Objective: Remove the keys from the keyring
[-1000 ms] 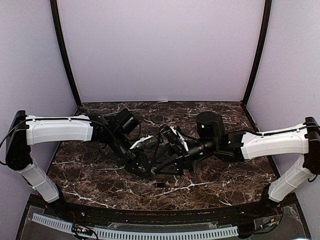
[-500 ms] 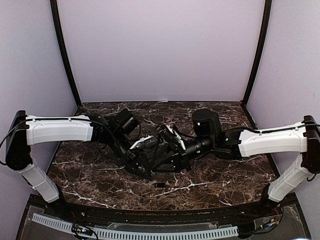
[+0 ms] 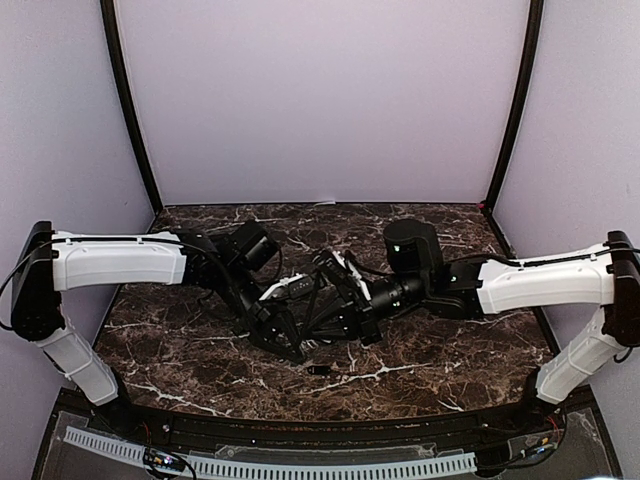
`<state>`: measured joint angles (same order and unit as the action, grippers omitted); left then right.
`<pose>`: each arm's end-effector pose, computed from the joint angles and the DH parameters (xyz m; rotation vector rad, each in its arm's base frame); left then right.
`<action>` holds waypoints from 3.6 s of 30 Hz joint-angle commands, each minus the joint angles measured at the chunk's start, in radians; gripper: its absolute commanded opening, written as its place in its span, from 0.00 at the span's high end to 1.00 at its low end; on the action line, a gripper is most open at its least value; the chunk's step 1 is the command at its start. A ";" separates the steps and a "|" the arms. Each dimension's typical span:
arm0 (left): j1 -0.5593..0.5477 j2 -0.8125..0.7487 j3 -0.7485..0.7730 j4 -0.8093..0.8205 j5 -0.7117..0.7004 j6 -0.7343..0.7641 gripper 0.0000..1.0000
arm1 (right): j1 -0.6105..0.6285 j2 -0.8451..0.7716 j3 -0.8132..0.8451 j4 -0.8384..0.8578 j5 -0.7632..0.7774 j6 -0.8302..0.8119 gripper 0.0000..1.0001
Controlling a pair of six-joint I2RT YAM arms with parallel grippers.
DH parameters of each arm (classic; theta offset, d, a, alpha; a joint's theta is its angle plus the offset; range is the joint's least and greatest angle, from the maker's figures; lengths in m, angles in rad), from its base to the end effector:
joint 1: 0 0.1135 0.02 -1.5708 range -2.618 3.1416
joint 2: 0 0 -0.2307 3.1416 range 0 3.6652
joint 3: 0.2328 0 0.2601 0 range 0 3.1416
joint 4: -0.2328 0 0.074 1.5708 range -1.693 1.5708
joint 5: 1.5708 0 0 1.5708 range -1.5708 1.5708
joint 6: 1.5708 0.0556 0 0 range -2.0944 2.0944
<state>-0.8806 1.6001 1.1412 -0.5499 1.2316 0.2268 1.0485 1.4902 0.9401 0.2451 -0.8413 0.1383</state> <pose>0.1694 -0.2875 0.2075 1.6851 1.7901 -1.8374 0.1409 0.3279 0.2289 -1.4613 1.5005 1.5544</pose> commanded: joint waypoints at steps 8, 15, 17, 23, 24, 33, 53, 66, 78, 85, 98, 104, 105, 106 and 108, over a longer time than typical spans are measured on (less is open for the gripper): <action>0.003 -0.096 -0.085 0.267 -0.041 -0.156 1.00 | 0.013 -0.050 -0.202 0.603 0.090 0.262 1.00; 0.010 -0.100 -0.101 0.333 -0.011 -0.193 1.00 | 0.053 0.022 -0.236 0.853 0.151 0.337 1.00; 0.013 -0.105 -0.104 0.343 -0.004 -0.197 1.00 | 0.062 0.050 -0.241 0.940 0.151 0.366 1.00; 0.030 -0.120 -0.127 0.401 0.008 -0.230 1.00 | 0.092 0.099 -0.249 1.098 0.181 0.393 1.00; 0.034 -0.122 -0.128 0.406 0.008 -0.235 1.00 | 0.098 0.102 -0.246 1.108 0.187 0.388 1.00; 0.063 -0.139 -0.184 0.558 -0.006 -0.343 1.00 | 0.151 0.128 -0.229 1.149 0.250 0.338 1.00; 0.088 -0.181 -0.206 0.569 -0.033 -0.344 1.00 | 0.122 -0.215 -0.513 0.879 0.588 0.226 0.74; 0.087 -0.066 -0.094 0.308 -0.437 -0.293 1.00 | 0.102 -0.336 -0.159 -0.199 0.843 -0.023 0.55; 0.088 -0.056 -0.093 0.300 -0.499 -0.313 1.00 | 0.139 -0.078 0.086 -0.465 0.935 -0.069 0.56; 0.088 -0.059 -0.095 0.300 -0.501 -0.313 1.00 | 0.139 -0.006 0.145 -0.434 0.932 -0.070 0.56; 0.087 -0.052 -0.097 0.301 -0.494 -0.316 1.00 | 0.139 0.050 0.190 -0.417 0.941 -0.077 0.68; 0.086 -0.050 -0.097 0.301 -0.491 -0.316 1.00 | 0.140 0.059 0.190 -0.399 0.947 -0.079 0.89; 0.086 -0.050 -0.097 0.301 -0.491 -0.316 1.00 | 0.139 0.058 0.186 -0.392 0.940 -0.078 0.99; 0.087 -0.050 -0.099 0.302 -0.491 -0.316 1.00 | 0.138 0.055 0.181 -0.383 0.939 -0.076 1.00; 0.085 -0.050 -0.098 0.303 -0.490 -0.316 1.00 | 0.139 0.047 0.164 -0.352 0.925 -0.070 1.00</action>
<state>-0.7944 1.5593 1.0264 -0.2371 0.7357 -0.0902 1.1805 1.5433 1.1015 -0.1932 0.0910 0.0601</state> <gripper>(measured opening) 0.024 0.011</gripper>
